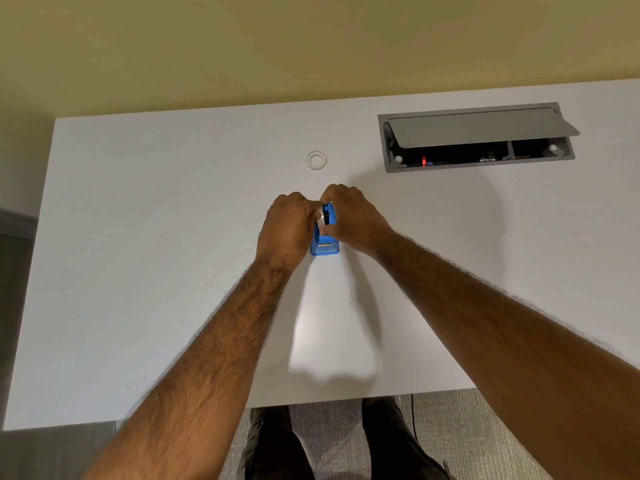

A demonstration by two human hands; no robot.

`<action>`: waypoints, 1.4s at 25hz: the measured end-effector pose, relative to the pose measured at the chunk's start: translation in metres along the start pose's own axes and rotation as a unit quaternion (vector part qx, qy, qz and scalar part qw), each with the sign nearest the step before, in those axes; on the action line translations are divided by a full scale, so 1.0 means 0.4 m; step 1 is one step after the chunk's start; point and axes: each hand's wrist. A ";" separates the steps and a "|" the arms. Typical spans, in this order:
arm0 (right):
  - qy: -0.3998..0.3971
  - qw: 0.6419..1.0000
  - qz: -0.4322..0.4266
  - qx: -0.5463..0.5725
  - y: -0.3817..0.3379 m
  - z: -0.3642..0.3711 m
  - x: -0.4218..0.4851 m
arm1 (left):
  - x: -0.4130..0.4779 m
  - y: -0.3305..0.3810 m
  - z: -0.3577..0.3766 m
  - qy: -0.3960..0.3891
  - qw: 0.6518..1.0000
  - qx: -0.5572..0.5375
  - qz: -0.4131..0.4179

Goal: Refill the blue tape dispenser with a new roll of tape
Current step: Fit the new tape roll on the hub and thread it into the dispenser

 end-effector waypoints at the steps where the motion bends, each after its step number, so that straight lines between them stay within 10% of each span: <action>1: 0.001 1.000 0.003 -0.003 0.003 0.000 0.001 | -0.003 -0.001 0.002 -0.004 1.000 0.009 0.007; 35: -0.012 0.999 -0.018 0.030 0.011 0.009 0.016 | -0.107 -0.053 0.063 0.079 0.980 0.128 0.133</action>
Point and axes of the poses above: each hand's wrist, its own x-axis towards the middle knuckle, its own z-axis out of the palm, y = z × x, and after that the axes turned 12 degrees about z, right-handed
